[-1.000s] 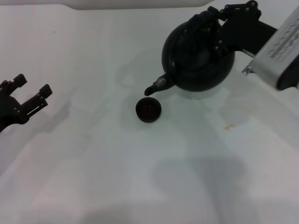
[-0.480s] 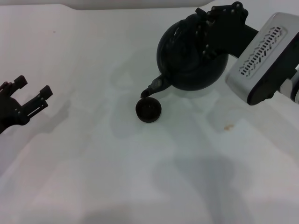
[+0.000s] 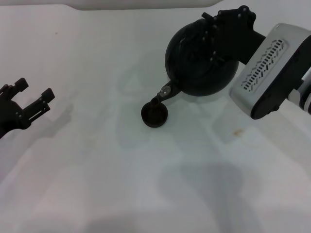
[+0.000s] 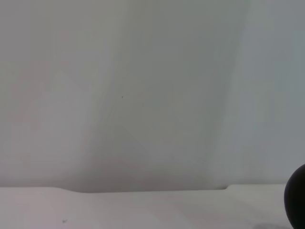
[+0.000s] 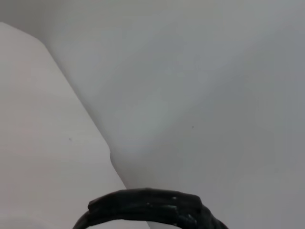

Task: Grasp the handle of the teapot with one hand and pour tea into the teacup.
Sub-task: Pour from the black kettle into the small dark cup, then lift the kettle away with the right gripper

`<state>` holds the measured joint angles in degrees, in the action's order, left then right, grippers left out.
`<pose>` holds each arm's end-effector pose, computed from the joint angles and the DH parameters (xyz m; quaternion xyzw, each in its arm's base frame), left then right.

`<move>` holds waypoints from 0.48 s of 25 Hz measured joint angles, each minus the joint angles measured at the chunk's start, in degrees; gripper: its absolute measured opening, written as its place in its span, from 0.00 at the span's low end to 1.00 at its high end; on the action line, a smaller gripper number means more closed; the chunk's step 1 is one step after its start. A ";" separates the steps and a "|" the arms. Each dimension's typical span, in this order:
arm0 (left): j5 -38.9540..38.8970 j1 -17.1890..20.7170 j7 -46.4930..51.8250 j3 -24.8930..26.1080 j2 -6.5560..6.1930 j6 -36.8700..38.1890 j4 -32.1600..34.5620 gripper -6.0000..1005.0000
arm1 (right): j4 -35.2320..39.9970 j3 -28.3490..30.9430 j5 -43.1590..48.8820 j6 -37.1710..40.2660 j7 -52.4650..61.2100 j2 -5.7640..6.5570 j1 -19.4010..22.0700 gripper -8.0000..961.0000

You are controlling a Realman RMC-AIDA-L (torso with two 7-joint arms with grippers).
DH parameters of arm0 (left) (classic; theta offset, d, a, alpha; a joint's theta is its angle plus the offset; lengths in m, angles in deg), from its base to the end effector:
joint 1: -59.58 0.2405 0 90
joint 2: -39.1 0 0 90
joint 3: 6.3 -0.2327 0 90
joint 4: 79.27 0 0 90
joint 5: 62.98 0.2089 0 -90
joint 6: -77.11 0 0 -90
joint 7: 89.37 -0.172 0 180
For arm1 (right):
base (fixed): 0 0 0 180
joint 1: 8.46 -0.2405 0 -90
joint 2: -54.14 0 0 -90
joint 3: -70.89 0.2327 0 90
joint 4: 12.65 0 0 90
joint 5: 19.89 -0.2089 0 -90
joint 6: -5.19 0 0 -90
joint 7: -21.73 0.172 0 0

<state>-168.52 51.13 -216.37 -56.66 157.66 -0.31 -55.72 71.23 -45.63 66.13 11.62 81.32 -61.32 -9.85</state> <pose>-0.3350 0.2628 -0.0013 -0.8110 -0.3024 -0.3201 0.3851 0.1575 0.3334 -0.0442 -0.8714 -0.0788 0.0507 0.4815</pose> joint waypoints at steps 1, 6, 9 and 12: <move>-0.01 -0.03 0.00 0.00 0.00 0.00 0.00 0.84 | -0.05 -0.18 0.00 -0.31 -0.23 0.02 -0.01 0.12; -0.01 -0.37 0.00 0.00 0.00 0.00 0.00 0.84 | -0.28 -1.53 0.03 -2.58 -2.48 0.02 -0.08 0.12; -0.02 -0.41 0.00 0.00 0.00 0.03 0.00 0.84 | -0.39 -2.34 0.03 -4.04 -3.60 0.07 -0.15 0.12; -0.02 -0.43 0.00 0.00 0.00 0.37 0.00 0.84 | -0.43 -2.58 0.49 -4.47 -3.83 0.09 -0.19 0.12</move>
<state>-168.54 50.70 -216.37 -56.66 157.66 0.07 -55.72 70.80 -48.22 66.62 7.15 77.49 -61.23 -10.04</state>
